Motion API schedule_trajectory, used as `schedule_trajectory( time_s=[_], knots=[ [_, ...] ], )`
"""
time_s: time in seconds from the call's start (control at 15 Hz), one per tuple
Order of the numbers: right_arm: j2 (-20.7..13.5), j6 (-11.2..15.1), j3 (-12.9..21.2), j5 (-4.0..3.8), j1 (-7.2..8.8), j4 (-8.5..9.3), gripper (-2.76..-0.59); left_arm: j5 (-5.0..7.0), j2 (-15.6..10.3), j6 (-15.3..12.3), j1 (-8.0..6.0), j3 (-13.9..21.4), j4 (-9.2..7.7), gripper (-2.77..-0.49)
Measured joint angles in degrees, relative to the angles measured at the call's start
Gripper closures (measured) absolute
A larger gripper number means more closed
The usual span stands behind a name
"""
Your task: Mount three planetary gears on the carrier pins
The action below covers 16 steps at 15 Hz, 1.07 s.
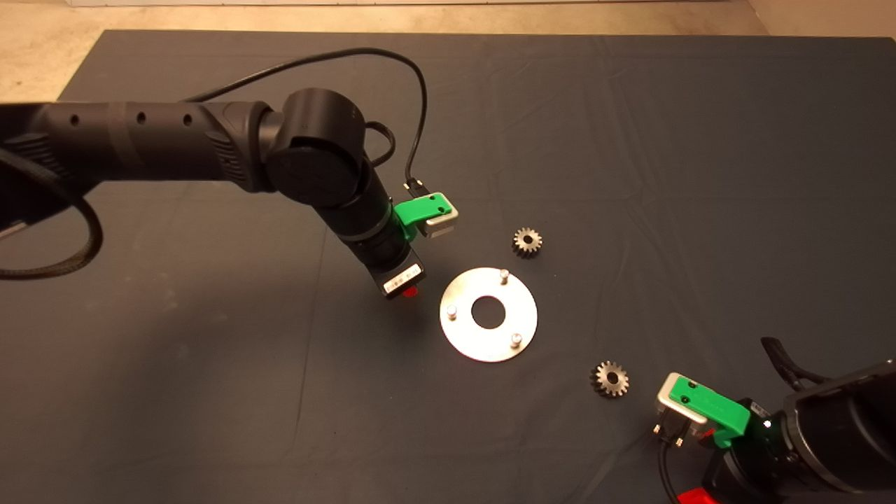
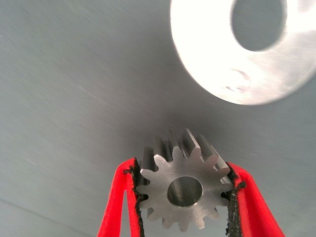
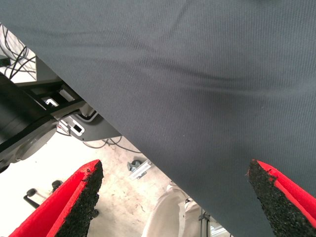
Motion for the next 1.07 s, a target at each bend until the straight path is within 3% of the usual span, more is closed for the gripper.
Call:
schedule_trajectory(
  time_s=[0.13, 0.33, 0.53, 0.8, 0.93, 1.07],
  knots=[
    [0.1, 0.0, 0.0, -0.24, 0.53, 0.0, -2.18, 0.34, 0.0, -2.2, 0.0, 2.4, -0.02, -0.64],
    [0.1, 0.0, 0.0, -0.35, 0.94, 0.0, -2.18, 0.28, 0.0, -3.2, 0.0, 3.5, -0.01, -0.64],
    [0.1, 0.0, 0.0, -0.41, 0.94, 0.0, -2.18, 0.55, 0.5, -6.2, 0.0, 4.1, 1.27, -0.64],
    [0.1, 0.0, 0.0, -0.44, 1.12, 0.01, -2.18, 0.47, 3.2, -7.0, 0.0, 4.3, 2.38, -0.63],
    [0.1, 0.0, 0.0, -0.49, 1.12, 0.01, -2.18, 0.36, 3.6, -8.8, 0.0, 4.5, 3.07, -0.63],
    [0.1, 0.0, 0.0, -0.47, 1.55, 0.04, -2.18, 0.83, 4.8, -10.0, 0.01, 4.5, 4.96, -0.63]
  ],
)
